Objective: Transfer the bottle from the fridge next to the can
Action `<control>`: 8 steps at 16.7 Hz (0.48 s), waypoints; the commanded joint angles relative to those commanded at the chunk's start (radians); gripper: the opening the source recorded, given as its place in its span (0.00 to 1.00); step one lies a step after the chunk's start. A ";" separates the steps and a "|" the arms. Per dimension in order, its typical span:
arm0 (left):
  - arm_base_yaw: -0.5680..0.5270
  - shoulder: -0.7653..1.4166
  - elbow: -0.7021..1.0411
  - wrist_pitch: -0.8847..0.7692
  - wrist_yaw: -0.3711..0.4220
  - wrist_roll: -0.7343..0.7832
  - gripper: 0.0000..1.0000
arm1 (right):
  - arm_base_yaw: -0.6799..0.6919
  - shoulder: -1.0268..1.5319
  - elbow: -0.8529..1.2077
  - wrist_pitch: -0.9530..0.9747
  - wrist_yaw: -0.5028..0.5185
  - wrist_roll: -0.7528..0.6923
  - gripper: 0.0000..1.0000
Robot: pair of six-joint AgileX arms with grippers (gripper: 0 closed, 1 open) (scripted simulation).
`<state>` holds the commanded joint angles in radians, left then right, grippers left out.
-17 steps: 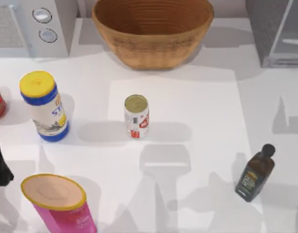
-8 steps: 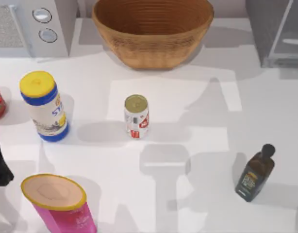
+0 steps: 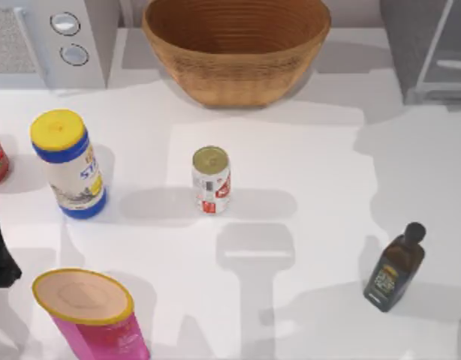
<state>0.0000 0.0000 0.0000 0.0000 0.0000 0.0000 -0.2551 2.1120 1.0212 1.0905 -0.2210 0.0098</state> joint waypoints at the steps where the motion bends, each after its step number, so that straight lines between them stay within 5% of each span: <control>1: 0.000 0.000 0.000 0.000 0.000 0.000 1.00 | 0.000 0.000 0.000 0.000 0.000 0.000 1.00; 8: 0.000 0.000 0.000 0.000 0.000 0.000 1.00 | 0.009 0.035 0.063 -0.029 0.009 0.000 1.00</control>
<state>0.0000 0.0000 0.0000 0.0000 0.0000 0.0000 -0.2462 2.1468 1.0841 1.0612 -0.2117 0.0094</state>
